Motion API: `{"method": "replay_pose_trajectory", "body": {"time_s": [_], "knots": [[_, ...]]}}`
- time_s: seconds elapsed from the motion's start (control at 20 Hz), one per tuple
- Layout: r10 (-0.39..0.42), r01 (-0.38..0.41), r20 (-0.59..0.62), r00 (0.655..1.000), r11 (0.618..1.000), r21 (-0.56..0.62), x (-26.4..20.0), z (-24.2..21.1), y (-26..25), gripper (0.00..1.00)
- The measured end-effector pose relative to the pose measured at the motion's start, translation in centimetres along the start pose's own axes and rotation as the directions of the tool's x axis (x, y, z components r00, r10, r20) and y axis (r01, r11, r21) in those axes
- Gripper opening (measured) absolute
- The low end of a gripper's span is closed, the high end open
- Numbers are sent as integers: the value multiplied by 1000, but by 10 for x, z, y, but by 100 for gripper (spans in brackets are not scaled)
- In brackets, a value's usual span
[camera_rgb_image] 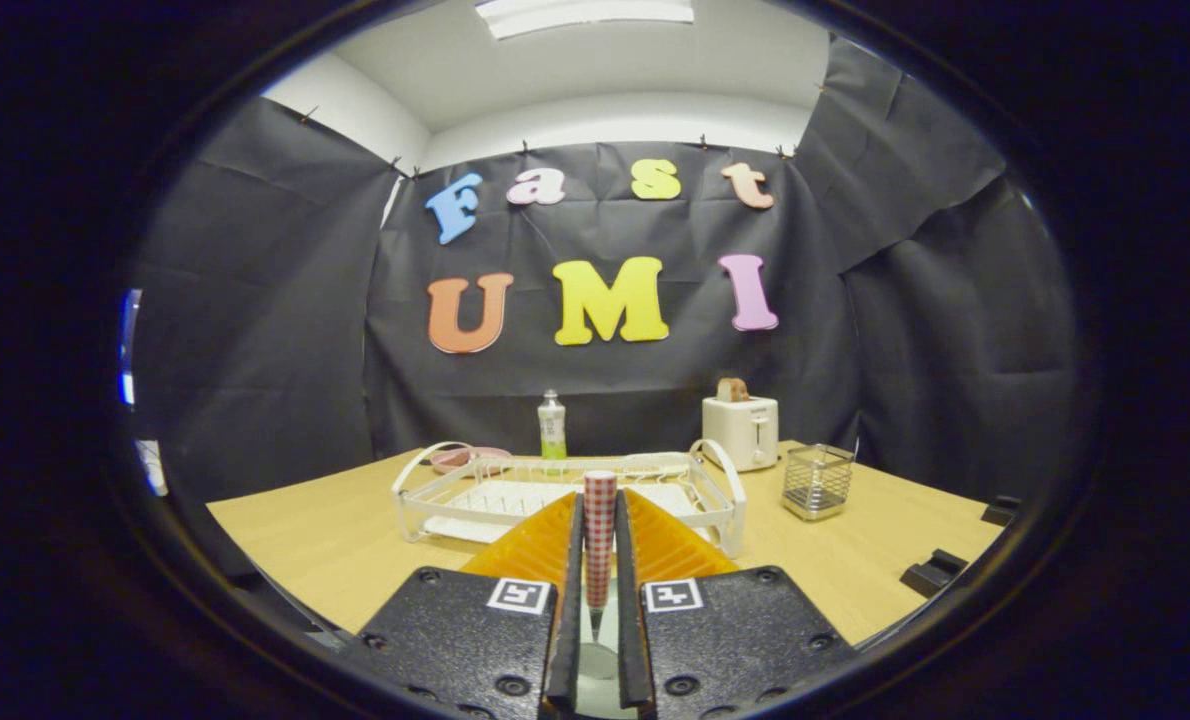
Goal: Take the plate from the dish rack, then take the spoon from the basket and place it into the plate.
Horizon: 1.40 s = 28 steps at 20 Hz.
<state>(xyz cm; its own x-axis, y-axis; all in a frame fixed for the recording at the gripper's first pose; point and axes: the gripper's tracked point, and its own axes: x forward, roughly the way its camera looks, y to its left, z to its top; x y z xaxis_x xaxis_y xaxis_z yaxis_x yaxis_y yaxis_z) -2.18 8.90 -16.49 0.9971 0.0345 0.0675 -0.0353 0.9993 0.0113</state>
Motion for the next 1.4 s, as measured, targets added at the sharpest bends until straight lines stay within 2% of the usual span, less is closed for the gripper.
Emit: {"method": "replay_pose_trajectory", "body": {"time_s": [0.4,0.45,0.5,0.7,0.8,0.9,1.0,1.25,1.4], "knots": [[-55,56,-10,998,997,53,-12,18,-57,34],[-48,49,-19,999,997,55,-14,21,-58,38],[-55,57,-29,998,997,51,-15,24,-63,49],[-26,29,-55,998,998,49,-21,37,-69,58],[7,-5,-77,997,1000,29,-26,43,-70,72],[25,-22,-100,995,999,27,-30,49,-74,80],[-1,3,-123,992,1000,21,-37,57,-87,100],[-48,49,-49,998,999,12,-58,96,-110,100],[-20,21,-55,998,1000,1,-70,104,-111,100]]}}
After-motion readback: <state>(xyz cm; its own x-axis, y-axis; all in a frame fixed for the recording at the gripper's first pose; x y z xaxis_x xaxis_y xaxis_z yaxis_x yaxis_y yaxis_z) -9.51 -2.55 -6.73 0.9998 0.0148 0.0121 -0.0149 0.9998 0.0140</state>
